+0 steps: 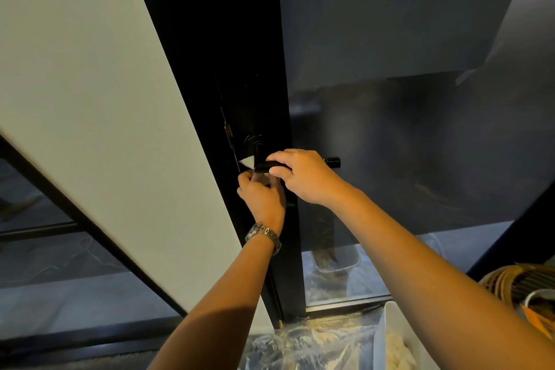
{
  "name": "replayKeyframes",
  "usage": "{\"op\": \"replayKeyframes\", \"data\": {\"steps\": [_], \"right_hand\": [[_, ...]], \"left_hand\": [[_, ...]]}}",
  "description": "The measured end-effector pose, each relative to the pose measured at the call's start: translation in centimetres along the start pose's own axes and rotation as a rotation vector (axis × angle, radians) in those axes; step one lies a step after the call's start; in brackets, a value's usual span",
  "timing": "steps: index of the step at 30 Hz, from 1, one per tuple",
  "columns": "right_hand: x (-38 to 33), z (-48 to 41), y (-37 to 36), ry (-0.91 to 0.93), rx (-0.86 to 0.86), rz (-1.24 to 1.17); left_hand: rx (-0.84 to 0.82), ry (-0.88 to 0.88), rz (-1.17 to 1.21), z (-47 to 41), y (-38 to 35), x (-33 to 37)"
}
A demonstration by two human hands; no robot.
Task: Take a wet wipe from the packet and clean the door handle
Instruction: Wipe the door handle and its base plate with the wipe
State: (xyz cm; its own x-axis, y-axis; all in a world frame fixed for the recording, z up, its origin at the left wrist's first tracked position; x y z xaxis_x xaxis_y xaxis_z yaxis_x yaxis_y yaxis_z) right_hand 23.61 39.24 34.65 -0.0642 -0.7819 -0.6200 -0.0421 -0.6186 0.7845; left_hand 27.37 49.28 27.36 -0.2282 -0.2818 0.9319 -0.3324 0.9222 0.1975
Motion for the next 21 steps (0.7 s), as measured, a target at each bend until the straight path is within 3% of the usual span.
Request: {"op": "replayKeyframes", "data": {"steps": [5,9,13,17,21], "right_hand": [[-0.1,0.2,-0.1,-0.013,-0.006,-0.002],[-0.3,0.3,0.1,-0.002,0.002,0.034],[-0.5,0.5,0.2,0.000,0.010,0.039],[-0.6,0.5,0.2,0.010,0.019,0.061],[-0.6,0.2,0.2,0.011,0.029,0.070]], "left_hand": [[-0.061,-0.179,-0.184,-0.1,0.9,0.7],[-0.039,-0.137,-0.169,-0.9,2.1,1.3],[0.011,-0.340,-0.124,-1.8,4.2,5.1],[-0.094,-0.512,-0.227,-3.8,4.4,7.7],[-0.177,-0.533,-0.342,-5.1,4.2,7.9]]}}
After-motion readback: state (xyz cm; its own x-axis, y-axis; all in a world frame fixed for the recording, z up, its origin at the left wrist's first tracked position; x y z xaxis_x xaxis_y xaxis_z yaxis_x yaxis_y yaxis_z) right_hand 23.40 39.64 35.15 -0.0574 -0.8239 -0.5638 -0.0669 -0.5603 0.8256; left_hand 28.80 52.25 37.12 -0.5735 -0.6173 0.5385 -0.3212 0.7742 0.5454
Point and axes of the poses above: each hand's wrist, its own z-axis away from the middle knuckle, its own y-axis out of the back of the hand, x = y × z, the point moved 8 cm from there along -z, towards the middle knuckle, and after that the axes turned 12 degrees about -y, right-handed, at the moved point
